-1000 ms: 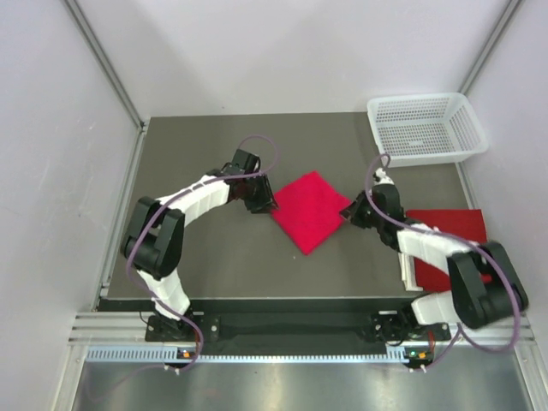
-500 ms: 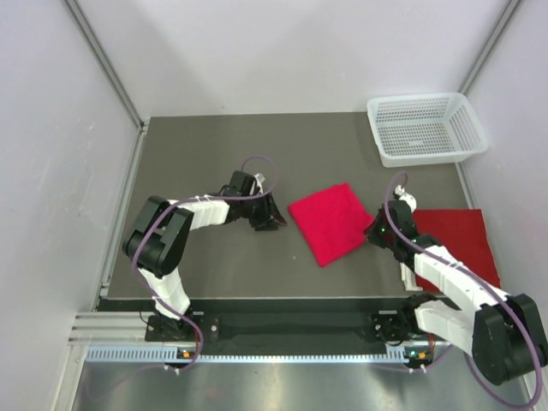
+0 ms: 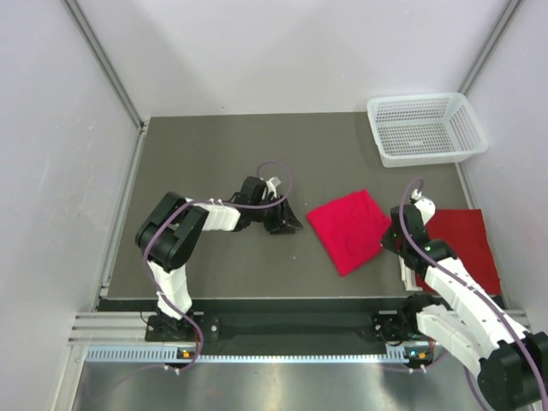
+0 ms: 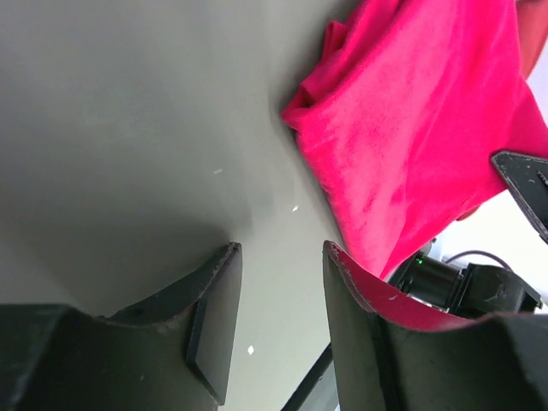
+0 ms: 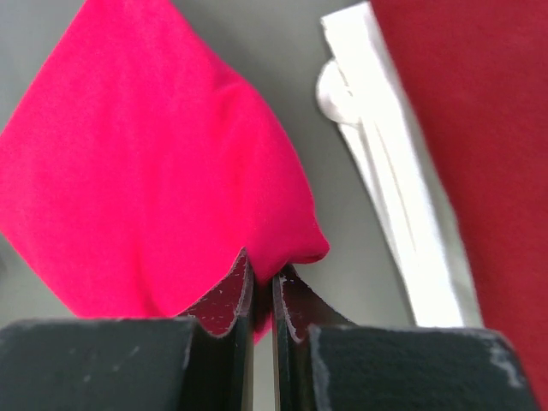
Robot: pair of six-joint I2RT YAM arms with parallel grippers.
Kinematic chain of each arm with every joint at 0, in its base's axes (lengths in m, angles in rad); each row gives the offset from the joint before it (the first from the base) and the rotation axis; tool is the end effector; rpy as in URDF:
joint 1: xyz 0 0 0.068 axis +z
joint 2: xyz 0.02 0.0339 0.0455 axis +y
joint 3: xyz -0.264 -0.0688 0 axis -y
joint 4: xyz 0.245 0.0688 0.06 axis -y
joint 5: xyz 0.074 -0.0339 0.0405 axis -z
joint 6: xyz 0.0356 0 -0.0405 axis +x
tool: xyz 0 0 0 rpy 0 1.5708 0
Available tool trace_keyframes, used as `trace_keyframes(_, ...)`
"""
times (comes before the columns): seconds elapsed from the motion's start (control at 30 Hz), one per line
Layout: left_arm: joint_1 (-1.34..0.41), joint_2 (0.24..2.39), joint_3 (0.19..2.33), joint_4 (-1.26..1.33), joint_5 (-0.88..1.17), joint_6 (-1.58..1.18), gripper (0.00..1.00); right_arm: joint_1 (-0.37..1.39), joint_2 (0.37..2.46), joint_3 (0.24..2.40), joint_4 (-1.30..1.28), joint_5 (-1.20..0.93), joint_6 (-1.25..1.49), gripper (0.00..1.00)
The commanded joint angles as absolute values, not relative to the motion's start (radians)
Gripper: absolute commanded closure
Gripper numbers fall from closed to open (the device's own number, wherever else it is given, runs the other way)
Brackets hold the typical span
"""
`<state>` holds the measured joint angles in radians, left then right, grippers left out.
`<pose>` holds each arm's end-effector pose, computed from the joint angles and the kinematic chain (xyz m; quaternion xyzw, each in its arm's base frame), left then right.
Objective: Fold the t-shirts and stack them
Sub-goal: Neatly place the folded tshirt to the corner
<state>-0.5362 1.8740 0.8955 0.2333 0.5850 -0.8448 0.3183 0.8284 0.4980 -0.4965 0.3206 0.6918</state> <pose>0.3008 -0.2016 0.1254 -0.0205 0.8845 -0.4483 0.1279 0.1609 0.0412 0.2060 0.2278 0.8929 0.0435 0.3859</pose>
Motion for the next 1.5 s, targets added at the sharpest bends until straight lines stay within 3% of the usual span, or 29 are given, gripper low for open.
trace_keyframes(0.0, -0.564, 1.919, 0.928, 0.345, 0.607, -0.856, 0.52, 0.307, 0.781, 0.543, -0.558, 0.385, 0.692, 1.00)
trace_keyframes(0.43, -0.638, 2.069, 1.012, 0.443, 0.612, -0.933, 0.54, 0.281, 0.761, 0.652, -0.686, 0.452, 0.695, 1.00)
trace_keyframes(0.93, -0.690, 2.226, 1.166, 0.443, 0.620, -0.971, 0.93, 0.218, 0.729, 0.727, -0.804, 0.610, 0.726, 1.00)
trace_keyframes(1.1, -0.699, 2.256, 1.215, 0.445, 0.627, -0.982, 0.94, 0.187, 0.726, 0.756, -0.857, 0.629, 0.752, 0.99)
trace_keyframes(1.47, -0.739, 2.306, 1.308, 0.426, 0.637, -0.988, 0.87, 0.092, 0.723, 0.815, -0.942, 0.672, 0.801, 1.00)
